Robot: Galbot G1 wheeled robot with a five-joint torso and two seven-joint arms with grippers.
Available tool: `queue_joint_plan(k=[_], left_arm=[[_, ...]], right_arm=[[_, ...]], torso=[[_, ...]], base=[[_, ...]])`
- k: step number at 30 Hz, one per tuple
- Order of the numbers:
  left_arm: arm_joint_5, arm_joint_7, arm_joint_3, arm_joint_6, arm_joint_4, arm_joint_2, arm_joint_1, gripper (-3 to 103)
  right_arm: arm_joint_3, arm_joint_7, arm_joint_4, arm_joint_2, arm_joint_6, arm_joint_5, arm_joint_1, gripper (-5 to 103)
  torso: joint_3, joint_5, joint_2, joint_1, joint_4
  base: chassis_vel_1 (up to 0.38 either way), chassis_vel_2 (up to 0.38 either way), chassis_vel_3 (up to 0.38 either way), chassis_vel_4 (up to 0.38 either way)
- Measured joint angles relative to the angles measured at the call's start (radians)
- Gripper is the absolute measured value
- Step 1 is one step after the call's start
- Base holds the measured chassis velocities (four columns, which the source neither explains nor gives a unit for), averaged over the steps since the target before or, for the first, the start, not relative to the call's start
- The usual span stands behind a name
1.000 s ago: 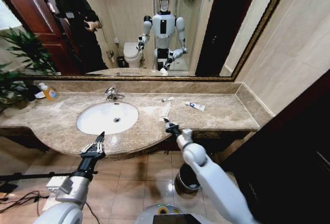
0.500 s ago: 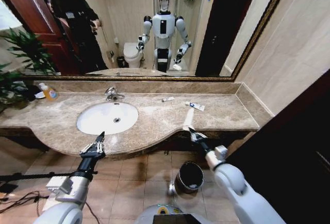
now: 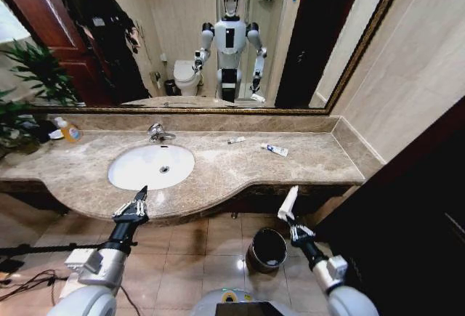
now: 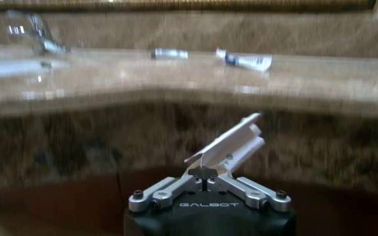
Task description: Pick up the trash from the sink and place it in the trash bin.
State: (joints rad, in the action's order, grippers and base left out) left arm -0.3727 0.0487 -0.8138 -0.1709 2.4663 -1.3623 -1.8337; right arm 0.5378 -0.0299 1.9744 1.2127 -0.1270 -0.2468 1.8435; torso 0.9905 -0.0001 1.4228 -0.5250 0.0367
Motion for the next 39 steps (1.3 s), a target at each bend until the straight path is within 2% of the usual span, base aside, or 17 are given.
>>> queue_joint_plan(k=[6,9,13,14,16,18,21,22,24,25,30,38,39], left_arm=[[0.0,0.0,0.0,0.0,0.0,0.0,0.0,0],[0.0,0.0,0.0,0.0,0.0,0.0,0.0,0],[0.0,0.0,0.0,0.0,0.0,0.0,0.0,0],[0.0,0.0,0.0,0.0,0.0,0.0,0.0,0],[0.0,0.0,0.0,0.0,0.0,0.0,0.0,0],[0.0,0.0,0.0,0.0,0.0,0.0,0.0,0],[0.0,0.0,0.0,0.0,0.0,0.0,0.0,0],[0.0,0.0,0.0,0.0,0.0,0.0,0.0,0],[0.0,0.0,0.0,0.0,0.0,0.0,0.0,0],[0.0,0.0,0.0,0.0,0.0,0.0,0.0,0],[0.0,0.0,0.0,0.0,0.0,0.0,0.0,0],[0.0,0.0,0.0,0.0,0.0,0.0,0.0,0],[0.0,0.0,0.0,0.0,0.0,0.0,0.0,0]], right_arm=[[-0.031,-0.001,-0.138,0.052,-0.015,0.065,-0.056,0],[-0.056,0.01,-0.299,0.09,-0.026,0.108,-0.15,0],[-0.08,0.025,-0.401,0.099,-0.034,0.118,-0.216,0],[-0.102,0.03,-0.488,0.1,-0.046,0.12,-0.264,0],[-0.108,0.03,-0.518,0.101,-0.05,0.122,-0.279,0],[-0.115,0.021,-0.64,0.124,-0.071,0.144,-0.343,0],[-0.114,0.019,-0.659,0.129,-0.074,0.147,-0.352,0],[-0.111,0.011,-0.745,0.147,-0.084,0.159,-0.395,0],[-0.111,0.01,-0.766,0.149,-0.087,0.16,-0.409,0],[-0.115,0.006,-0.846,0.15,-0.098,0.162,-0.455,0],[-0.118,0.003,-1.03,0.166,-0.12,0.173,-0.56,0],[-0.129,-0.011,-1.103,0.189,-0.1,0.168,-0.609,0],[-0.129,-0.01,-1.103,0.193,-0.095,0.168,-0.611,-3]], torso=[[0.0,0.0,0.0,0.0,0.0],[0.0,0.0002,0.0,0.0,0.0001],[0.0,0.0002,0.0,0.0,0.0002],[0.0,-0.0003,0.0,0.0,0.0002],[0.0,-0.0001,0.0,0.0,0.0001],[0.0,0.0002,0.0,0.0,0.0002],[0.0,-0.0001,0.0,0.0,0.0],[0.0,0.0002,0.0,0.0,0.0],[0.0,0.0003,0.0,0.0,0.0001],[0.0,-0.0001,0.0,0.0,0.0001],[0.0,0.0002,0.0,0.0,0.0001],[0.0,0.0001,0.0,0.0,0.0],[0.0,0.0,0.0,0.0,0.0001]], base=[[0.0,0.0,0.0,0.0],[0.0,0.0,0.0,0.0],[0.0,0.0,0.0,0.0],[0.0,0.0,0.0,0.0],[0.0,0.0,0.0,0.0],[0.0,0.0,0.0,0.0],[0.0,0.0,0.0,0.0],[0.0,0.0,0.0,0.0],[0.0,0.0,0.0,0.0],[0.0,0.0,0.0,0.0],[0.0,0.0,0.0,0.0],[0.0,0.0,0.0,0.0],[0.0,0.0,0.0,0.0]])
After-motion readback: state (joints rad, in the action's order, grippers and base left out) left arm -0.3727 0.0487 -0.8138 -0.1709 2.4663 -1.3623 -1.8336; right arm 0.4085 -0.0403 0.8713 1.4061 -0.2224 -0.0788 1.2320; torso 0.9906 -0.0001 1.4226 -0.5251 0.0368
